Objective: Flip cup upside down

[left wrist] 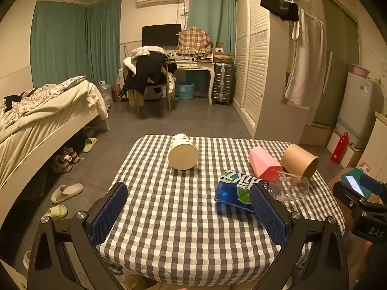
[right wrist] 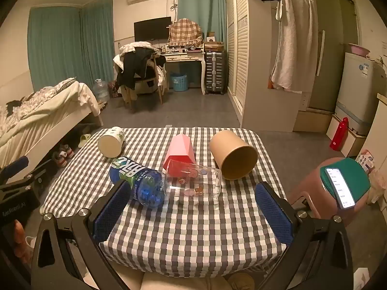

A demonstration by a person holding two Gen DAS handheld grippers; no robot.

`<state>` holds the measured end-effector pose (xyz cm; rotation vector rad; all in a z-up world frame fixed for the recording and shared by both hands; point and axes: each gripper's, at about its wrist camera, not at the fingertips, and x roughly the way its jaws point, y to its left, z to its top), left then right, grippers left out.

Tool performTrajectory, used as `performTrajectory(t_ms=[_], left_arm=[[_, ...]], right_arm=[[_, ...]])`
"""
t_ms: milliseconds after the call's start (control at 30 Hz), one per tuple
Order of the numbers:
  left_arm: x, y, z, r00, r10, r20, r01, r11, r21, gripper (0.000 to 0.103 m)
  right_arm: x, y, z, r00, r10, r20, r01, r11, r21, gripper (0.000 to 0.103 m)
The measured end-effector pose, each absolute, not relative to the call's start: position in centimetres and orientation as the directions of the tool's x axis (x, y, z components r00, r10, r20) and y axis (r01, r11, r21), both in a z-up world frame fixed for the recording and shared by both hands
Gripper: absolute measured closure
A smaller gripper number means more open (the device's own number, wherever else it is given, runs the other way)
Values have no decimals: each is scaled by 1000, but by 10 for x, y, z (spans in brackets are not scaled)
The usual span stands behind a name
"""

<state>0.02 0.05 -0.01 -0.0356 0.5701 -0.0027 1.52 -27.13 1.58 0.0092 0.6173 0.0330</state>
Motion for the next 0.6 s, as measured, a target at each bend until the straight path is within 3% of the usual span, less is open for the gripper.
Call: performTrajectory(t_ms=[600], left_arm=[[4,10,-5,839,1,-544,-16,1000,-23,0]], right_arm=[[11,-273,21,816,29,-577,-20,1000,21,0]])
